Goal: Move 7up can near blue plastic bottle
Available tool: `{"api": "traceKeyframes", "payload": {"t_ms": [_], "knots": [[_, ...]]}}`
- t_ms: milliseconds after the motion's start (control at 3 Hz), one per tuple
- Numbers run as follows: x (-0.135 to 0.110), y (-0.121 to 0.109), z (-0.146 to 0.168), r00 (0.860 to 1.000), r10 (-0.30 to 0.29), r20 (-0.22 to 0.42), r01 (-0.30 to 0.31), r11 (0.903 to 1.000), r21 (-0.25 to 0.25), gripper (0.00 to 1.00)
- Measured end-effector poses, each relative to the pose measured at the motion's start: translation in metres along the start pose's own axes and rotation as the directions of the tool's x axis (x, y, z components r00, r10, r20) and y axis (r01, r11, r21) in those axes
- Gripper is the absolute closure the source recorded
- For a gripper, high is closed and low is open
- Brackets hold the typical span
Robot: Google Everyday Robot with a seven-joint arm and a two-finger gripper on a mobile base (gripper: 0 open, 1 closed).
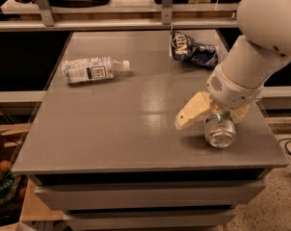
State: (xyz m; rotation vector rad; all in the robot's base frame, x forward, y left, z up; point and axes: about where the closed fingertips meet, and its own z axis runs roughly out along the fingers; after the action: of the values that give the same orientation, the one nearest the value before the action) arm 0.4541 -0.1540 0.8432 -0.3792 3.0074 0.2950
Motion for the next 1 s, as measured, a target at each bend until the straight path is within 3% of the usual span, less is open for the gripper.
{"api": "traceKeyframes", "payload": {"t_ms": [333,667,1000], "knots": [[0.001,0.0,0.006,1.0,0.019,0.005,-0.019,0.9998,-0.005,0.41],[-0.004,-0.001,0.002,1.0,-0.02,0.017,0.02,0.9995,0.025,0.64],[-0.019,0.005,-0.014,0.987,-0.153,0.044,0.149,0.9844,0.094,0.88]]}}
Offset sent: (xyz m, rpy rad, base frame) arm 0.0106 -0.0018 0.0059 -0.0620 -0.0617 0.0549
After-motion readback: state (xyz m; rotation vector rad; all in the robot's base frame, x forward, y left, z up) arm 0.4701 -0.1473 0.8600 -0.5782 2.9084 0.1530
